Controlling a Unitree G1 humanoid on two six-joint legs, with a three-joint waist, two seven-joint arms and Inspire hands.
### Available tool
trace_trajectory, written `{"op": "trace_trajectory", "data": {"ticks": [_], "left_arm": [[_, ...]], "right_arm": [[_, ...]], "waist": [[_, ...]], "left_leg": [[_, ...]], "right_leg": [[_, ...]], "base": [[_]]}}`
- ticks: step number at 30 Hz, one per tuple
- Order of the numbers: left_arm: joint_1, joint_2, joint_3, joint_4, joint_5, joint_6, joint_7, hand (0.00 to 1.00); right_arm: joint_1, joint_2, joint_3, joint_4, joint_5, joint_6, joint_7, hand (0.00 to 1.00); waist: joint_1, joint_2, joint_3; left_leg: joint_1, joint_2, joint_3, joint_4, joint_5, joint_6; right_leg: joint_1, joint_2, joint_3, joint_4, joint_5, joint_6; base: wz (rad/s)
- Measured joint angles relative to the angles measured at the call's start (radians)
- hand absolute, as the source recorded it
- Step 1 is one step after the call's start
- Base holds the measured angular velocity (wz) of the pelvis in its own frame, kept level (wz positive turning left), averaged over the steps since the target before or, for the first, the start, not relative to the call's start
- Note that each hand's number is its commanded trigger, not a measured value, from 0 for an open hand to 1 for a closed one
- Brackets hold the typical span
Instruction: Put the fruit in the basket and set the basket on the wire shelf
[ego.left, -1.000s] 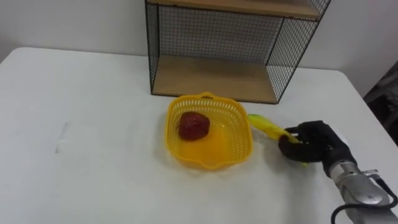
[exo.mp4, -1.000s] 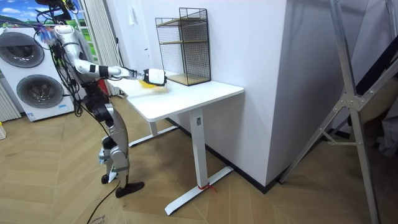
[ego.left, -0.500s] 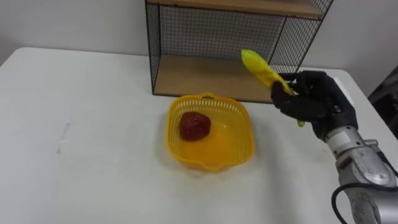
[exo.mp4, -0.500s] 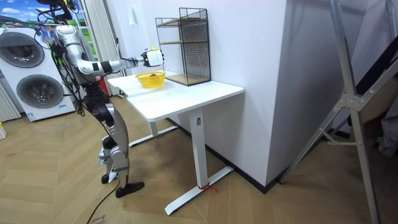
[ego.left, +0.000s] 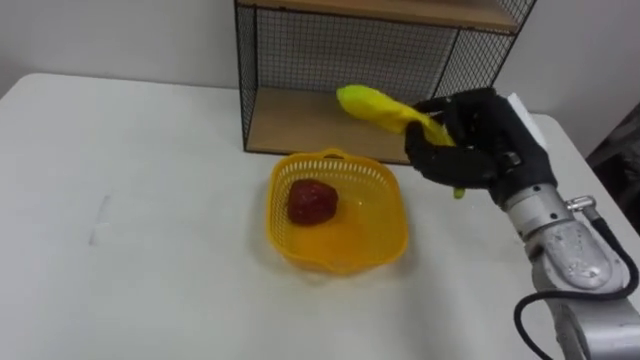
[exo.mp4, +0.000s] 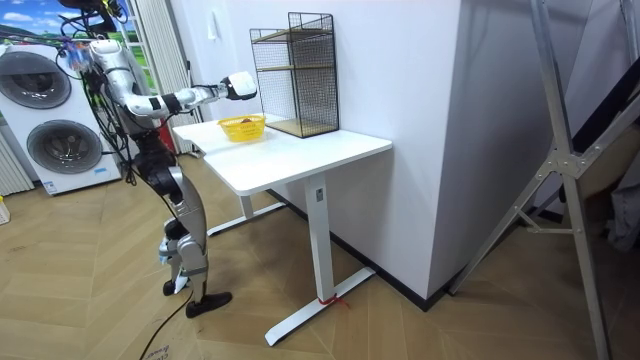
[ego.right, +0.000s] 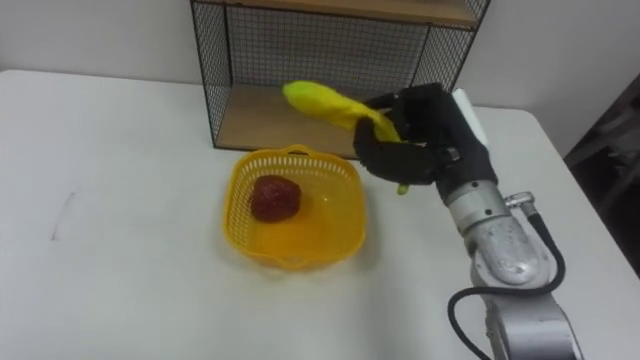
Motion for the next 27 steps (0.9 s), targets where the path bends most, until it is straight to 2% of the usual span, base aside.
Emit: {"op": "trace_trajectory", "data": {"ticks": [3,9,10,11,12,22,27], "left_arm": [[-0.014,0.001,-0.004,0.0,-0.001,0.0,-0.008,0.0],[-0.019,0.002,-0.005,0.0,-0.006,0.0,-0.026,0.0],[-0.019,0.002,-0.005,0.0,-0.007,0.0,-0.026,0.0],[-0.019,0.002,-0.005,0.0,-0.007,0.0,-0.026,0.0],[-0.02,0.002,-0.005,0.0,-0.007,0.0,-0.026,0.0],[-0.025,0.002,-0.012,0.0,-0.007,-0.002,-0.026,0.0],[-0.031,0.002,-0.013,0.0,-0.015,-0.008,-0.025,0.0]], "right_arm": [[-0.013,-0.004,0.034,-0.017,-0.054,0.003,0.045,1.0],[-0.039,-0.004,0.071,-0.024,-0.107,0.004,0.117,1.0],[-0.04,-0.003,0.075,-0.023,-0.116,0.004,0.122,0.92],[-0.039,-0.003,0.085,-0.023,-0.124,0.004,0.133,0.22],[-0.039,-0.003,0.093,-0.023,-0.132,0.004,0.142,0.0],[-0.039,-0.001,0.094,-0.023,-0.165,0.004,0.203,0.0],[-0.039,0.0,0.094,-0.023,-0.166,0.004,0.211,0.0]], "waist": [[0.018,0.001,0.0008],[0.025,0.0,0.0009],[0.025,0.0,0.001],[0.024,0.0,0.0012],[0.024,0.0,0.0014],[0.024,-0.003,0.0027],[0.023,-0.011,0.0076]], "left_leg": [[-0.002,0.0,-0.001,-0.002,0.0,0.0],[-0.001,0.0,-0.003,0.001,0.0,0.001],[-0.001,0.0,-0.003,0.002,0.001,0.001],[-0.001,0.0,-0.003,0.003,0.001,0.001],[-0.001,0.0,-0.003,0.005,0.001,0.001],[-0.002,0.0,-0.006,-0.001,0.001,0.001],[-0.002,0.0,-0.007,-0.001,0.001,0.001]], "right_leg": [[-0.002,0.0,-0.001,0.0,0.0,0.0],[0.0,-0.001,-0.003,-0.001,0.0,0.0],[0.0,-0.001,-0.003,-0.001,0.0,0.0],[0.0,-0.001,-0.003,-0.001,0.0,0.0],[0.0,-0.001,-0.003,-0.001,0.0,0.0],[0.001,-0.001,-0.003,0.0,0.0,0.0],[0.001,-0.001,-0.004,-0.001,0.0,0.0]], "base": [[0.0],[0.0],[0.0],[0.0],[0.0],[0.0],[0.0]]}}
